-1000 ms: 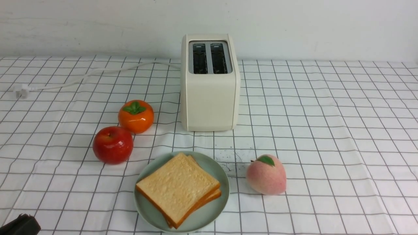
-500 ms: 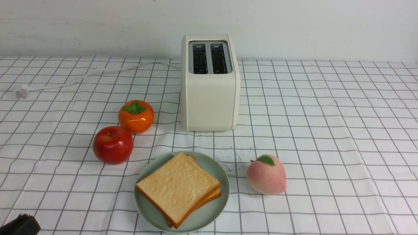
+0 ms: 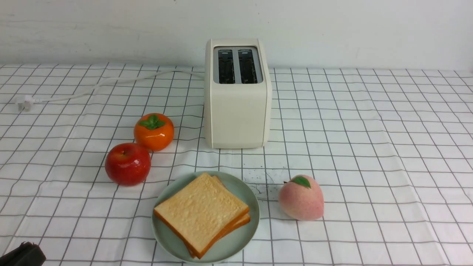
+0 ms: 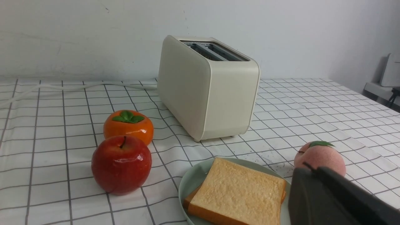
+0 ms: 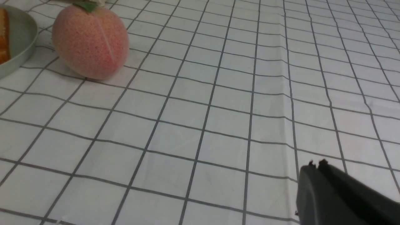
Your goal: Take toasted bread from bread machine on white checkered table place on plate.
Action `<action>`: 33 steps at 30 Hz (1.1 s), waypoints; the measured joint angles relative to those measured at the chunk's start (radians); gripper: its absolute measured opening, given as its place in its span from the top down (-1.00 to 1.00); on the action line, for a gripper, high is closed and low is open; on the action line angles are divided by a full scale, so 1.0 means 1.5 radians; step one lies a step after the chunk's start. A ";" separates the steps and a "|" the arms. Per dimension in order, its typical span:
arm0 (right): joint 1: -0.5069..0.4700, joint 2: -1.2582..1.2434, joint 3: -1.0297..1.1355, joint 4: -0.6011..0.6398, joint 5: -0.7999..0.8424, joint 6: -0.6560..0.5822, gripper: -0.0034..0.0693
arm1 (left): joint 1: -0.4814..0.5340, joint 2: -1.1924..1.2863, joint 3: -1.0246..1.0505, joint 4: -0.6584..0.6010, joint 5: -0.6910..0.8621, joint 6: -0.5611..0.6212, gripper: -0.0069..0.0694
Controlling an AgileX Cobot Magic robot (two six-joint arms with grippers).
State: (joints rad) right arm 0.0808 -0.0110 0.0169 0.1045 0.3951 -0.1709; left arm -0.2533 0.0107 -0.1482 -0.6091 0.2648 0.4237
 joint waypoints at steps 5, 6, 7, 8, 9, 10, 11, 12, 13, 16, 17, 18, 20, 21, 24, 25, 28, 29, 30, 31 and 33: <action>0.000 0.000 0.000 0.000 0.000 0.000 0.91 | 0.000 0.000 0.000 0.000 0.000 0.000 0.82; 0.000 0.000 0.000 0.000 0.000 0.000 0.91 | 0.000 0.000 0.000 0.000 0.000 0.000 0.82; 0.000 0.000 0.000 0.000 0.000 -0.001 0.91 | 0.000 0.000 0.000 0.000 0.000 0.000 0.82; 0.000 0.000 0.000 0.000 0.000 -0.001 0.91 | 0.000 0.000 0.000 0.000 0.000 0.000 0.81; 0.000 0.000 0.000 0.000 0.000 -0.001 0.91 | 0.000 0.000 0.000 0.000 0.000 0.000 0.81; 0.000 0.000 0.000 0.000 0.000 -0.001 0.90 | 0.000 0.000 0.000 0.000 -0.001 0.000 0.81; 0.000 0.000 0.000 0.000 0.000 -0.001 0.90 | 0.000 0.000 0.001 0.000 -0.005 0.000 0.81; 0.000 0.000 0.000 0.000 0.000 -0.001 0.90 | 0.000 0.000 0.005 0.000 -0.007 0.000 0.81; 0.000 0.000 0.000 0.000 0.000 -0.001 0.90 | 0.000 0.000 0.011 0.000 -0.014 0.000 0.81; 0.000 0.000 0.000 0.000 0.000 -0.001 0.89 | 0.010 0.000 0.033 0.000 -0.049 -0.013 0.81; 0.000 0.000 0.000 0.000 0.000 -0.001 0.88 | 0.032 0.000 0.051 0.011 -0.089 -0.043 0.85; 0.000 0.000 0.000 0.001 0.000 -0.001 0.88 | 0.039 0.000 0.053 0.014 -0.093 -0.047 0.85; 0.000 0.000 0.000 0.001 0.000 -0.001 0.87 | 0.084 0.000 0.075 0.074 -0.121 -0.106 0.85; 0.000 0.000 0.000 0.001 0.000 -0.001 0.87 | 0.084 0.000 0.077 0.081 -0.121 -0.111 0.85; 0.000 0.000 -0.001 0.001 0.001 -0.001 0.86 | 0.115 0.000 0.109 0.198 -0.110 -0.219 0.85; 0.000 0.000 -0.001 0.001 0.001 -0.001 0.86 | 0.115 0.000 0.114 0.230 -0.098 -0.250 0.85; 0.000 0.000 -0.001 0.001 0.001 -0.001 0.85 | 0.115 0.000 0.117 0.299 -0.033 -0.319 0.85; 0.000 0.000 -0.001 0.001 0.001 -0.001 0.84 | 0.115 0.000 0.118 0.316 0.007 -0.338 0.85; 0.000 0.000 -0.001 0.001 0.001 -0.001 0.84 | 0.115 0.000 0.118 0.327 0.035 -0.353 0.85; 0.000 0.000 -0.001 0.001 0.001 -0.001 0.84 | 0.115 -0.001 0.119 0.337 0.055 -0.362 0.85; 0.000 0.000 -0.001 0.001 0.001 -0.001 0.83 | 0.115 -0.010 0.119 0.344 0.070 -0.374 0.85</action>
State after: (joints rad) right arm 0.0808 -0.0110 0.0161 0.1056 0.3962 -0.1719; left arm -0.0811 -0.0036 0.0300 -0.0933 0.3705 -0.1370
